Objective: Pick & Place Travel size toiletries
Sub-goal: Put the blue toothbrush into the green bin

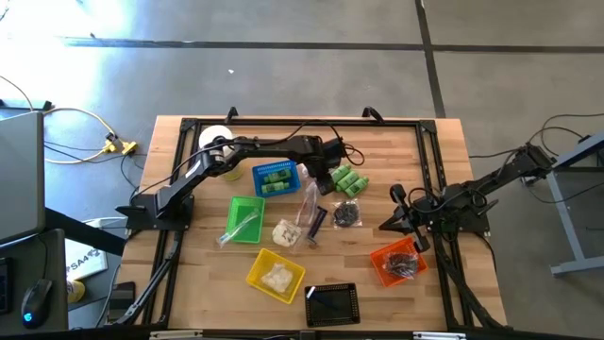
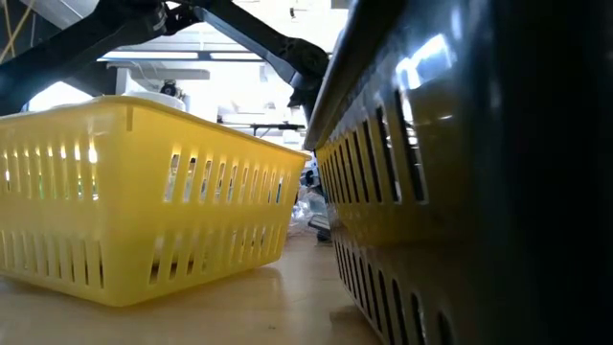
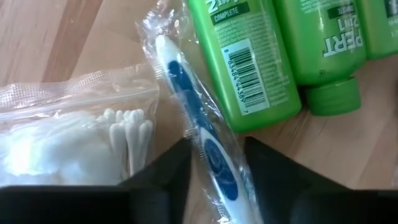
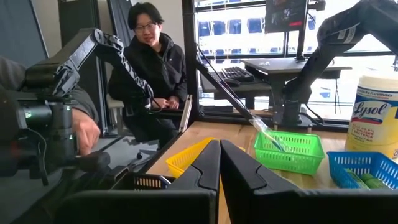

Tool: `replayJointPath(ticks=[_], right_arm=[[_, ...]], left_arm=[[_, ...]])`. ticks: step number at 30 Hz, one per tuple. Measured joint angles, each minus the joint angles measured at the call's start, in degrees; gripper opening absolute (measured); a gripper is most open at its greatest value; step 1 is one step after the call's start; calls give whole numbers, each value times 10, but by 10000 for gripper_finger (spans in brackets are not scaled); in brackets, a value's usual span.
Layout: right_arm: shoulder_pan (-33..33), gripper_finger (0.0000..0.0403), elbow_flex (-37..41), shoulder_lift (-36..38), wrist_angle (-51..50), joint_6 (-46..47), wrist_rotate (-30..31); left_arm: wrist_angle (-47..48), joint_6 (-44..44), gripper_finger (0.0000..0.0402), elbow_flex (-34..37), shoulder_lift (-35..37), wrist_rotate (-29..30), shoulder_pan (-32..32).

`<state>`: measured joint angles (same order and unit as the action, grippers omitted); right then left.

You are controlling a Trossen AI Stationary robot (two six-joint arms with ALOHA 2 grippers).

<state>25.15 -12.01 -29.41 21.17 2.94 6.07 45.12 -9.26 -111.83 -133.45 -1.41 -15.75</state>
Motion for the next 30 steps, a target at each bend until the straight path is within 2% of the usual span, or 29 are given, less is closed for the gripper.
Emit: replayJointPath(ticks=[4, 6, 13, 22, 30], right_arm=[[0, 3, 0, 0, 0, 0, 0], [0, 3, 0, 0, 0, 0, -1], [0, 3, 0, 0, -11, 0, -3], [0, 3, 0, 0, -13, 3, -2], [0, 3, 0, 0, -13, 3, -2]], left_arm=[[0, 17, 35, 0, 0, 1, 0], [-1, 16, 16, 0, 0, 1, 0], [5, 13, 57, 0, 11, -2, 0], [16, 20, 13, 0, 63, -16, 4], [40, 41, 22, 0, 166, -56, 8]])
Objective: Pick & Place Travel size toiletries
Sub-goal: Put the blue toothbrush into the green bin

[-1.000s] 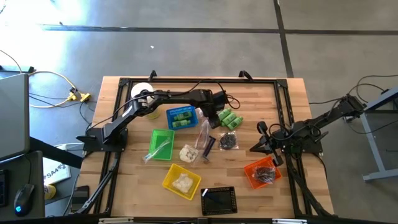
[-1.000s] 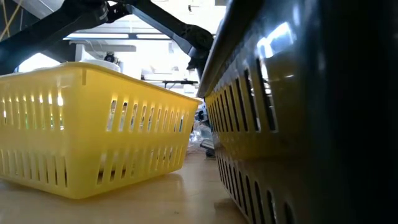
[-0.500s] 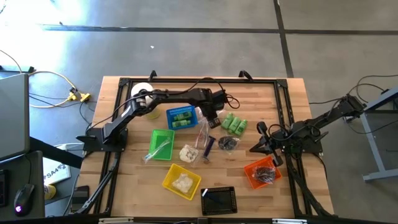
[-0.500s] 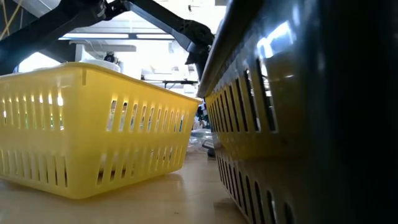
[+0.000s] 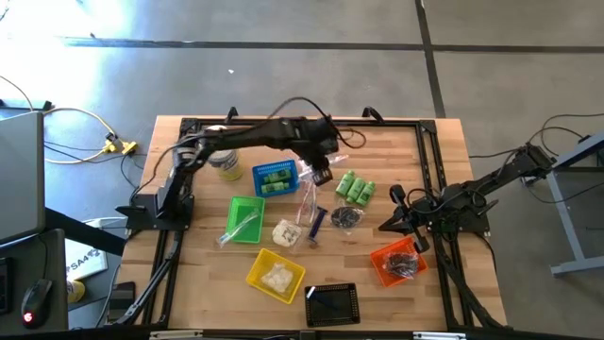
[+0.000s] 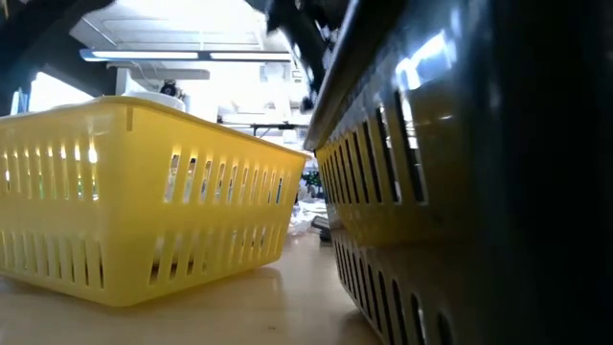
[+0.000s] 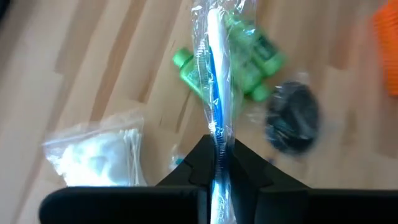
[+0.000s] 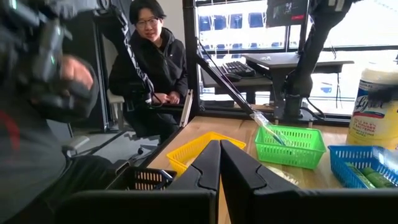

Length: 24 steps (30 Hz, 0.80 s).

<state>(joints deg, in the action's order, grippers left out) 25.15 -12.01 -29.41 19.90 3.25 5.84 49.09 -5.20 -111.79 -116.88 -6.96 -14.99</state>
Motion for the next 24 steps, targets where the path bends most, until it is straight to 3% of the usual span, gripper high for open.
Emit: replayJointPath(ticks=[7, 11, 16, 24], right_arm=[[0, 3, 0, 0, -3, 1, 0], [0, 3, 0, 0, -5, 7, 0], [0, 3, 0, 0, -10, 15, 0], [0, 3, 0, 0, -15, 24, 0]], left_arm=[[64, 7, 14, -1, 114, -1, 30], [145, -21, 14, -1, 167, 66, 71], [248, -117, 14, 35, 212, 173, 144], [392, -353, 13, 172, 250, 219, 233]])
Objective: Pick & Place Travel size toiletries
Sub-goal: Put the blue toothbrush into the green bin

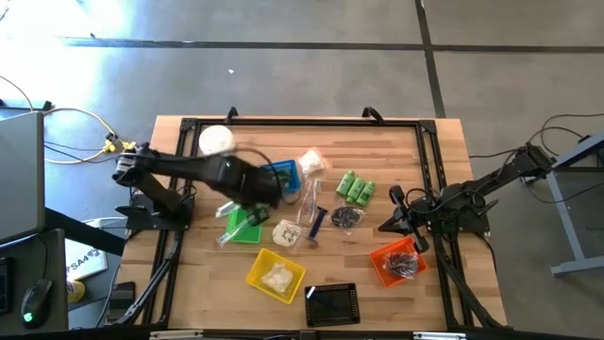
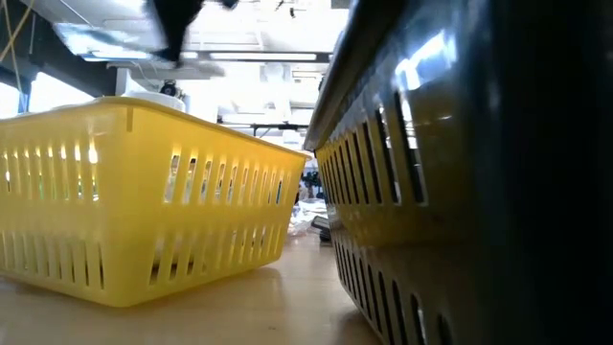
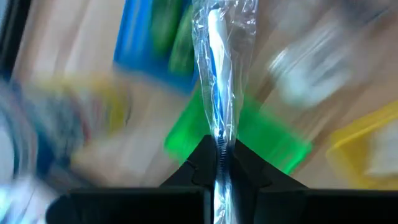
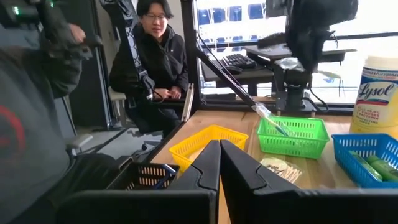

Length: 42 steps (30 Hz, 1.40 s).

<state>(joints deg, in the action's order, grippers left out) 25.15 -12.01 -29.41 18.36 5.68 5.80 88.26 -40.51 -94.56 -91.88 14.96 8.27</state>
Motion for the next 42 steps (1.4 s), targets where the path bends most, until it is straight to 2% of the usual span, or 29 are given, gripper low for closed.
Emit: replayJointPath(ticks=[4, 8, 11, 17, 25, 30, 35, 42], right_arm=[[0, 3, 0, 0, -1, 1, 0], [0, 3, 0, 0, 0, 1, 0], [0, 3, 0, 0, 0, 1, 0], [0, 3, 0, 0, 1, 3, 0], [0, 3, 0, 0, 1, 3, 0], [0, 3, 0, 0, -1, 3, 0], [0, 3, 0, 0, -1, 13, 0], [0, 3, 0, 0, -1, 16, 0]], left_arm=[[15, -64, 13, 82, 0, -42, 21], [-43, -69, 13, 153, 0, -90, 24], [-98, -69, 13, 196, 0, -105, 22], [-131, -73, 13, 255, 0, -137, 10], [-191, -26, 20, 275, 0, -158, -12], [-192, -11, 16, 276, -6, -168, -19], [-187, -2, 16, 276, -14, -205, -19], [-183, 7, 18, 283, -45, -206, -19]])
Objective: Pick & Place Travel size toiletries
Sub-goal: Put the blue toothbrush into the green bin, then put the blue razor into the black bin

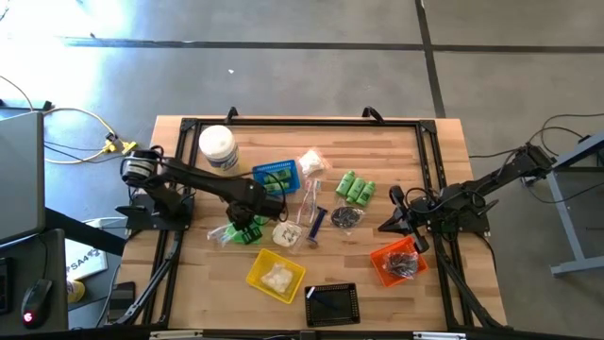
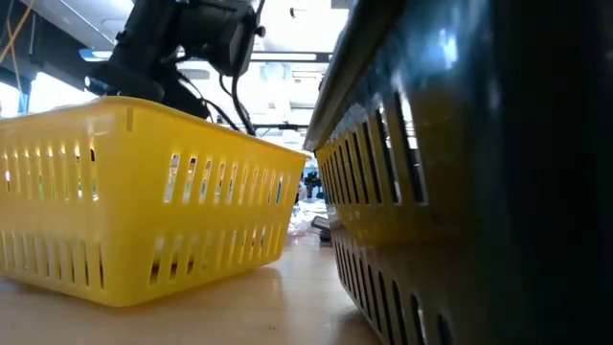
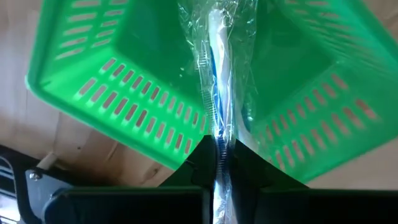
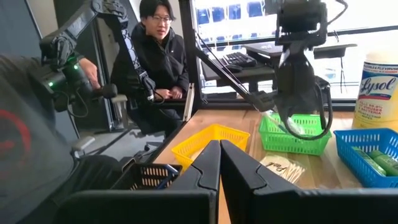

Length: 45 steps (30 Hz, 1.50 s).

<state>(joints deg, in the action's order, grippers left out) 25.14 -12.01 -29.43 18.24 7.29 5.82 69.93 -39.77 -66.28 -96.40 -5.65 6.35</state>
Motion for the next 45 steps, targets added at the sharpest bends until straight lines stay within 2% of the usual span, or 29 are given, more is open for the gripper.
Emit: replayJointPath(ticks=[8, 16, 24, 31, 36, 45], right_arm=[[0, 3, 0, 0, 0, 2, 0], [0, 3, 0, 0, 0, 5, 0], [0, 3, 0, 0, 0, 5, 0], [0, 3, 0, -4, -1, 5, 0], [0, 3, 0, -9, -1, 5, 0], [0, 3, 0, -10, -1, 5, 0]], left_arm=[[-14, 20, 63, 34, -14, -3, 0], [-8, 23, 112, 35, -14, -11, 0], [-5, 25, 193, 35, -12, -13, 0], [40, 26, 255, 25, -12, -13, 0], [57, 50, 273, -1, -12, -13, 0], [95, 56, 276, -28, -11, -13, 0]])
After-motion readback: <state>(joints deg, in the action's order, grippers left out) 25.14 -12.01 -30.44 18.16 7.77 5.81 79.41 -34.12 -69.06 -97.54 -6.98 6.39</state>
